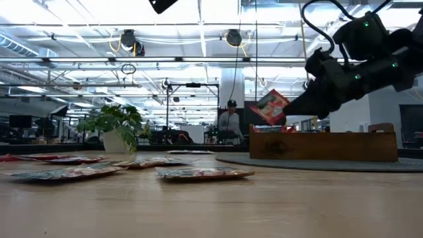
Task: Pick & Place Tea
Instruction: Put the red tea bag into the left section of the wooden organizer
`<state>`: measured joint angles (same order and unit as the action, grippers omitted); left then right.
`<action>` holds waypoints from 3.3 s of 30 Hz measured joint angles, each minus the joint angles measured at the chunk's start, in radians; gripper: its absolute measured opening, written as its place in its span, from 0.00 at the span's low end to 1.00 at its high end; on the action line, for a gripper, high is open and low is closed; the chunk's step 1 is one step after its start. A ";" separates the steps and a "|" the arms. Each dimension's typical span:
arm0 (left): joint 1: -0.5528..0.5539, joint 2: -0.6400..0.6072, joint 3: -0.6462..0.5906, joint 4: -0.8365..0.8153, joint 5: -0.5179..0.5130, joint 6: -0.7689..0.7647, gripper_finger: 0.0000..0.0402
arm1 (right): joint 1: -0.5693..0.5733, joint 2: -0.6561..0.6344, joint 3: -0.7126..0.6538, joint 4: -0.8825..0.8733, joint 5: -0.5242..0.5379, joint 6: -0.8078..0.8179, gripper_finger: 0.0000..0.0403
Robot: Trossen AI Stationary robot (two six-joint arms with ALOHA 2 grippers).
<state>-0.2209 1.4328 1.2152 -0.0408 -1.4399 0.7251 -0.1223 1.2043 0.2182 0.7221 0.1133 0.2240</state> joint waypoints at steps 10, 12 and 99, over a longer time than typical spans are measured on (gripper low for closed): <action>0.020 0.000 0.000 -0.039 0.003 -0.035 0.13 | 0.002 0.072 0.003 0.014 0.042 0.008 0.01; 0.020 0.001 0.000 -0.044 0.003 -0.047 0.13 | 0.005 0.095 0.007 0.015 0.043 0.019 0.01; 0.023 0.001 0.000 -0.046 0.001 -0.051 0.13 | 0.025 0.062 0.208 -0.286 -0.093 -0.161 0.01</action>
<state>-0.1982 1.4342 1.2152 -0.0868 -1.4387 0.6743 -0.0977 1.2667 0.4259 0.4363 0.0200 0.0632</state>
